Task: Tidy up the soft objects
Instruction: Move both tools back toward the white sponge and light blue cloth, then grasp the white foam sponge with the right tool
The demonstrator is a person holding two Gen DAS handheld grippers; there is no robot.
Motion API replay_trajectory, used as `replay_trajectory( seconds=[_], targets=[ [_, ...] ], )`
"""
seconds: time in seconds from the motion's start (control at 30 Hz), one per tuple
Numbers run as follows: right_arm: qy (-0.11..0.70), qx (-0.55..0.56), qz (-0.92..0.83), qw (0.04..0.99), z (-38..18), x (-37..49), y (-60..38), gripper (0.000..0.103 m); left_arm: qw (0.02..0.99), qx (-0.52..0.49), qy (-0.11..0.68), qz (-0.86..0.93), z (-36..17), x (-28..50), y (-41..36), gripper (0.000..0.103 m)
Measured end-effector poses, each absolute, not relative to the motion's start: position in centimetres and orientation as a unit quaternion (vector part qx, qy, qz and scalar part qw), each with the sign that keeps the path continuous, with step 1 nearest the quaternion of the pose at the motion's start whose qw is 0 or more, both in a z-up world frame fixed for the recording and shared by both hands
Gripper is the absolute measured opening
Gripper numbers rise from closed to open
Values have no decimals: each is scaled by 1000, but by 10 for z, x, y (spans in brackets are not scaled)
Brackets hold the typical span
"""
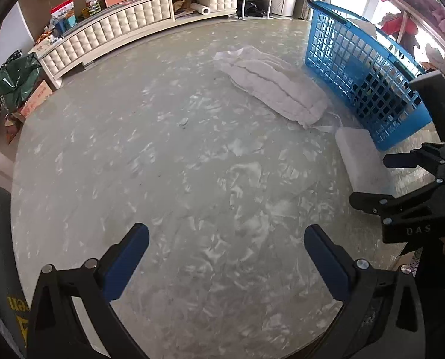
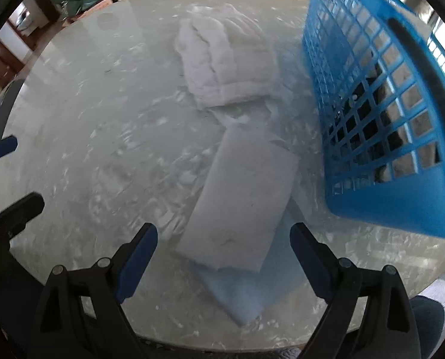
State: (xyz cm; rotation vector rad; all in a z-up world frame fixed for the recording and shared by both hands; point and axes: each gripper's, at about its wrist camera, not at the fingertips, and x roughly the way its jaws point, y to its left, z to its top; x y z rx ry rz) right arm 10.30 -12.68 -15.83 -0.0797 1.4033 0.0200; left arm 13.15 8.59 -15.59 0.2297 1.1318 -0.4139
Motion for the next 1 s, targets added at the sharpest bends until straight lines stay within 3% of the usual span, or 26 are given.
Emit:
replay_trajectory(
  seconds=[0.27,0.47,1.0],
  targets=[
    [639,-36,-13,768,-170,119,-141,67,814,122,528,-206,-169,136,73,103],
    [636,-48,-7,771,-172,130,-144,57,811,124,531,-213,-173,134,70,103],
    [608,-34,44,792,-116,100,-126,55,817,98,521,-228,-138,115,64,103]
  ],
)
